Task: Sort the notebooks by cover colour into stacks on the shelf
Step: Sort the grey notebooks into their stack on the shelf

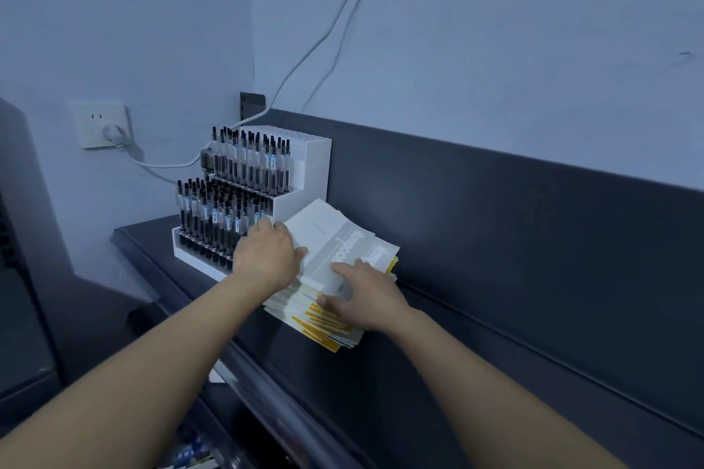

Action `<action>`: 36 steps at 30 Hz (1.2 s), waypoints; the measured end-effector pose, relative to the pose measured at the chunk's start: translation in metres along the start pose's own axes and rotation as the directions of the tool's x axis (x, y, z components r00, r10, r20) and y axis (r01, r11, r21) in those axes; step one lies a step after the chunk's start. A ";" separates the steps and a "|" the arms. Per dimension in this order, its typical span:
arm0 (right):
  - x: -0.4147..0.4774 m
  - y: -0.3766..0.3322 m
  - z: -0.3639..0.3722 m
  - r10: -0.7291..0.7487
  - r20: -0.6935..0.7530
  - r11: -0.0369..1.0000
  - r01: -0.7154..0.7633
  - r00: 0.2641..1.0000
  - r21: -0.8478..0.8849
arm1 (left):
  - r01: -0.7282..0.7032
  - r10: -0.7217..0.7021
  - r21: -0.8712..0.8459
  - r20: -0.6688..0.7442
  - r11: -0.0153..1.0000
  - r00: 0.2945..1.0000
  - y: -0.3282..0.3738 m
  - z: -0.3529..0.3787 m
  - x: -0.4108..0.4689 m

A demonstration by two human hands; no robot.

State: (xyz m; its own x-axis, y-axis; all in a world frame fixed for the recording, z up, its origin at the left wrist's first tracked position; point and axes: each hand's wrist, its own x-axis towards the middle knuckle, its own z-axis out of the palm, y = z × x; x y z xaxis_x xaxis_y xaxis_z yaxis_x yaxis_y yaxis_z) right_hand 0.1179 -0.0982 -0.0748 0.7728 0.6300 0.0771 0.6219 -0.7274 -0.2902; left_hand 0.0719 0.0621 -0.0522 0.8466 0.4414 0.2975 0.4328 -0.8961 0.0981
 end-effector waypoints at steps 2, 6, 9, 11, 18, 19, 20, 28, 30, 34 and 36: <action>0.003 0.000 -0.003 -0.019 -0.010 0.998 0.020 1.000 0.067 | 0.035 -0.035 -0.060 0.014 0.998 0.999 -0.008 0.002 0.004; 0.004 0.003 0.001 0.002 -0.110 1.000 0.001 0.994 0.025 | 0.017 -0.015 -0.125 0.018 0.992 1.000 -0.017 0.002 0.008; 0.005 0.006 0.007 0.177 -0.130 0.984 -0.178 0.976 0.004 | -0.043 0.045 -0.148 0.004 0.988 0.999 -0.010 0.002 0.009; 0.006 0.003 0.009 0.218 -0.086 0.976 -0.217 0.972 0.015 | -0.065 0.067 -0.158 0.007 0.985 0.998 -0.006 0.002 0.007; 0.014 -0.011 0.012 0.081 -0.091 0.987 -0.093 0.993 -0.133 | -0.038 0.037 -0.181 -0.009 0.983 0.999 -0.019 0.002 0.006; 0.014 -0.011 0.011 0.061 -0.082 0.993 -0.069 0.995 -0.098 | -0.031 0.030 -0.205 -0.011 0.978 1.000 -0.021 0.002 0.006; 0.015 -0.011 0.011 0.042 -0.073 0.996 -0.047 0.996 -0.074 | -0.020 0.017 -0.237 -0.012 0.971 1.000 -0.023 0.001 0.006; 0.013 -0.011 0.018 0.112 -0.145 0.992 -0.101 0.983 0.080 | 0.033 -0.036 -0.327 -0.004 0.945 0.999 -0.028 0.000 0.009; 0.013 -0.014 0.016 0.111 -0.159 0.993 -0.103 0.981 0.056 | 0.025 -0.028 -0.328 -0.005 0.944 1.000 -0.026 0.003 0.010; 0.010 -0.018 0.008 0.023 -0.171 0.988 0.004 0.985 0.156 | 0.041 -0.054 -0.335 -0.028 0.941 0.998 -0.031 0.004 0.012; 0.008 -0.017 0.005 0.014 -0.191 0.979 0.025 0.982 0.201 | 0.055 -0.067 -0.348 -0.024 0.936 0.997 -0.036 0.003 0.014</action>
State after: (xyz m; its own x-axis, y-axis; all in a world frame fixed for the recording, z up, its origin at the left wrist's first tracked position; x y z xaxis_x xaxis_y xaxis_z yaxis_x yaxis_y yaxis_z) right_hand 0.1126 -0.0798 -0.0746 0.7914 0.5563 0.2533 0.6029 -0.6419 -0.4738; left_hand 0.0697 0.1004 -0.0546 0.8079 0.4996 0.3126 0.3437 -0.8303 0.4387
